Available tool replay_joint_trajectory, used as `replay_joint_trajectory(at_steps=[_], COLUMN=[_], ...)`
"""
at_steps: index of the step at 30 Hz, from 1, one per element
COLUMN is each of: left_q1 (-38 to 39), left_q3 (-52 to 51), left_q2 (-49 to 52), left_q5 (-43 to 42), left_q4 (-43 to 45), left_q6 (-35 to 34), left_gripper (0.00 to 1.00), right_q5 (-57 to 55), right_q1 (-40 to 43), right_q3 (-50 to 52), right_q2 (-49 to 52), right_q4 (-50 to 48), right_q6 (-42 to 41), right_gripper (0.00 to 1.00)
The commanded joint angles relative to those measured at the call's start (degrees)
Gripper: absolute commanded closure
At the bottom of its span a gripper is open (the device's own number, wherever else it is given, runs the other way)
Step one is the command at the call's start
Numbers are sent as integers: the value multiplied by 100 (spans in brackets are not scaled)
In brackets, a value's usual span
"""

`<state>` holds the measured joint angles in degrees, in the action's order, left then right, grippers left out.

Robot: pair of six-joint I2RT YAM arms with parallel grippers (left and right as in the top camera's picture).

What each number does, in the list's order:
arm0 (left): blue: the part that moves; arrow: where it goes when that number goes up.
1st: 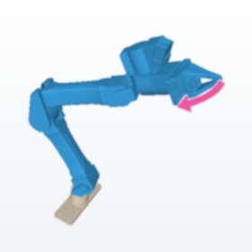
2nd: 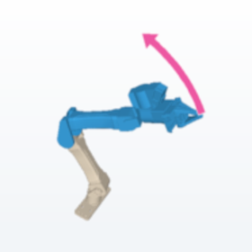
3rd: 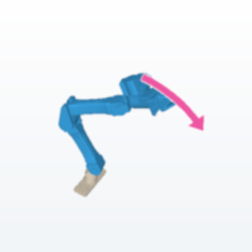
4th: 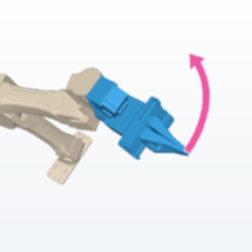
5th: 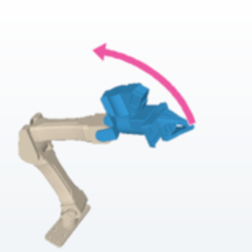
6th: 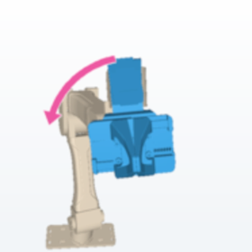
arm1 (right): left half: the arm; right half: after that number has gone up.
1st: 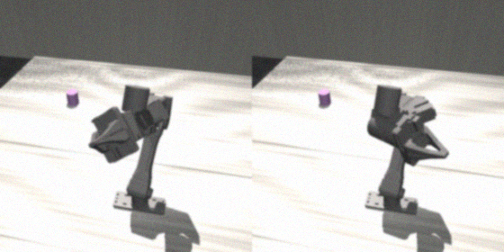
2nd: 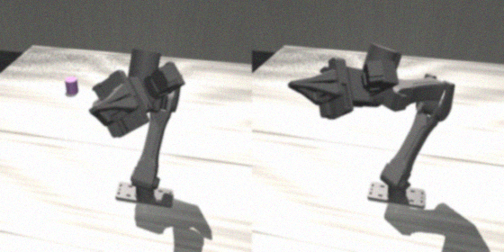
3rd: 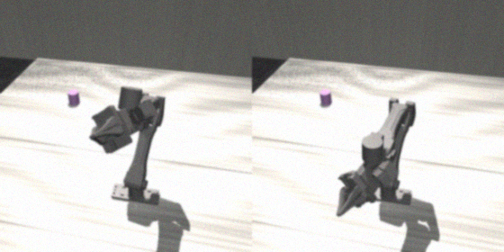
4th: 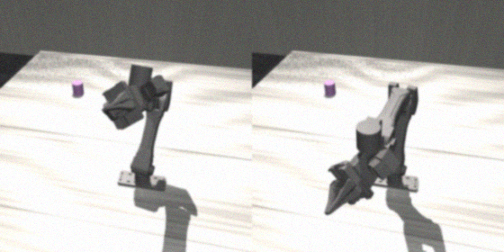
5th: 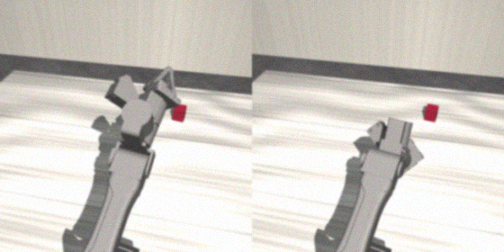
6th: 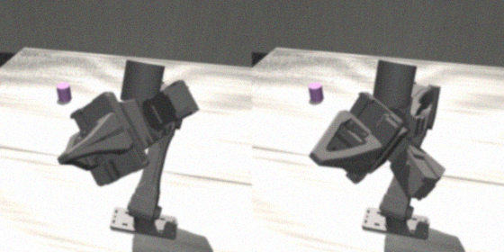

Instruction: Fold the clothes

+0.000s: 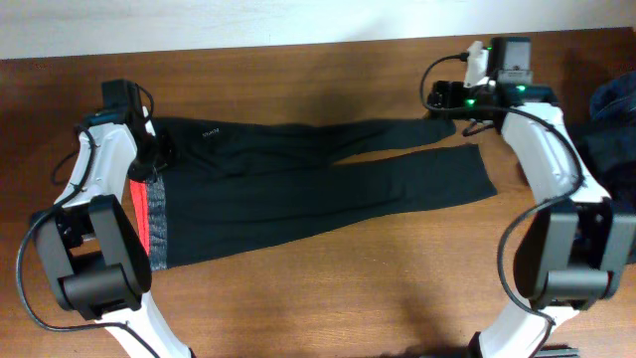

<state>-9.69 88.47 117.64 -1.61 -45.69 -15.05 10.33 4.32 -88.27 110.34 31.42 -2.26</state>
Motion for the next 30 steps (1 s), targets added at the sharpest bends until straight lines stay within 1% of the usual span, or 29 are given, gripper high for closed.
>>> replay_joint_trajectory(at_steps=[1,3,5,8,10,11,13,15,16,20,22,30], left_q1=[79,111,131,133,136,136,136,133,133,136,140,144], left_q3=[-310,-472,-573,-629,-629,-629,-632,-632,-632,-632,-632,-632], left_q2=[70,70,74,74,76,76,76,76,76,76,76,341], left_q5=[-79,-79,-79,-74,-57,-57,-57,-57,-55,48,52,48], left_q4=[291,509,638,741,793,815,844,863,870,903,911,990], left_q6=[-76,-76,-76,-76,-76,-76,-76,-76,-76,-76,-76,-76], left_gripper=[42,42,42,42,42,42,42,42,42,43,42,43], right_q5=[-415,-708,-1051,-1119,-1099,-1097,-1071,-1012,-986,-815,-706,-691], right_q1=[-175,-275,-334,-352,-352,-352,-352,-352,-352,-356,-358,-356], right_q3=[-31,-31,-31,-31,-31,-31,-31,-31,-31,-31,-31,-31], right_q2=[87,155,240,385,507,570,688,804,837,997,1045,1244], right_q4=[-323,-501,-575,-520,-455,-424,-413,-422,-424,-511,-533,-551], right_q6=[297,516,549,546,544,544,544,546,546,544,546,546], right_gripper=[7,7,7,10,18,25,34,42,43,47,49,50])
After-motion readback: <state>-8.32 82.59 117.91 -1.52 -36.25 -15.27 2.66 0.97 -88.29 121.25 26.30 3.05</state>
